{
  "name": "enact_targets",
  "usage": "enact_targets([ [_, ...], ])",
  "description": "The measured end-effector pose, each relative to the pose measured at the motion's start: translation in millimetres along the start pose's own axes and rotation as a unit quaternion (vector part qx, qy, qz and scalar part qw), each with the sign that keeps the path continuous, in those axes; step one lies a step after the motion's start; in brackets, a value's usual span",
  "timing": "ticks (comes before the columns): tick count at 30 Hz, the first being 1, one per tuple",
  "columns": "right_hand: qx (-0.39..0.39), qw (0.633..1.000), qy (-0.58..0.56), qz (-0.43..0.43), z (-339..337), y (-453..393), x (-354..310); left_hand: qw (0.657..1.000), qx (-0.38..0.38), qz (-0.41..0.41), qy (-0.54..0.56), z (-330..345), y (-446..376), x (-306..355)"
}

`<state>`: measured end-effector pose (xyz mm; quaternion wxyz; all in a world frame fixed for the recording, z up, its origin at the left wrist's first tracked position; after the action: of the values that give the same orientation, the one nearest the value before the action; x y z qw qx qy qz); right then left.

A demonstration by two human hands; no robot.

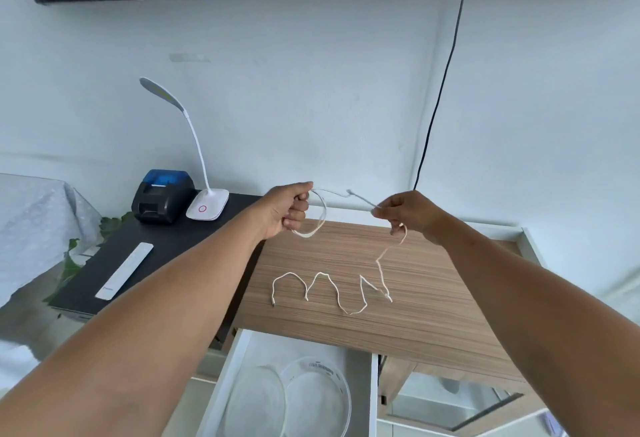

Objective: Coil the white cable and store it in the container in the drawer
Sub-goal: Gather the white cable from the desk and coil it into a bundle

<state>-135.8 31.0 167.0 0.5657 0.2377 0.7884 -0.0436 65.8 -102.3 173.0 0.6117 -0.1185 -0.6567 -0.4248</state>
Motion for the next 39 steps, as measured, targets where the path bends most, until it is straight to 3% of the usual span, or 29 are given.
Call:
enact_targets([
  [3, 0.015, 1.000, -0.002, 0.015, -13.8, 5.3, 23.4, 0.994, 0.080, 0.022, 0.066, -31.3, -0.8, 13.3],
  [7, 0.086, 0.991, -0.104, 0.000, -25.1, 11.1, 36.6, 0.983, 0.124, 0.049, 0.130, -54.4, 0.6, 24.7],
  [9, 0.144, 0.987, -0.065, -0.028, -29.0, 10.9, 28.5, 0.981, 0.127, 0.062, 0.135, -52.7, 0.4, 28.7],
  [11, 0.153, 0.986, 0.032, -0.056, -22.8, 7.5, 12.8, 0.981, 0.128, 0.079, 0.123, -47.1, 0.2, 33.0],
  [16, -0.046, 0.963, 0.255, -0.079, 33.0, 0.9, -23.9, 0.986, 0.103, 0.108, 0.078, -26.2, 1.5, 39.8],
  [22, -0.154, 0.963, 0.206, -0.085, 62.1, 4.2, -51.8, 0.989, 0.085, 0.115, 0.043, -4.4, -1.6, 28.4],
  [28, -0.056, 0.990, 0.093, -0.087, 38.7, -3.8, -62.1, 0.984, 0.062, 0.122, -0.112, 16.9, 2.1, 18.5],
  [34, 0.051, 0.991, 0.085, -0.089, 9.7, -7.5, -57.8, 0.992, 0.006, 0.071, -0.104, 31.0, -2.3, 10.8],
  [39, 0.047, 0.997, 0.042, -0.046, -9.1, -6.8, -35.0, 0.991, -0.013, 0.024, -0.130, 21.7, 0.3, 12.5],
])
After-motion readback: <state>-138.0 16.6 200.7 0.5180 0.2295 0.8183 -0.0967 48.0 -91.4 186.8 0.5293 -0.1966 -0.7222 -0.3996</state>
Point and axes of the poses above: each hand's wrist, its own y-axis away from the middle knuckle, its own z-axis out of the palm, x = y × z, the point moved 9 cm from there along -y, towards the middle knuckle
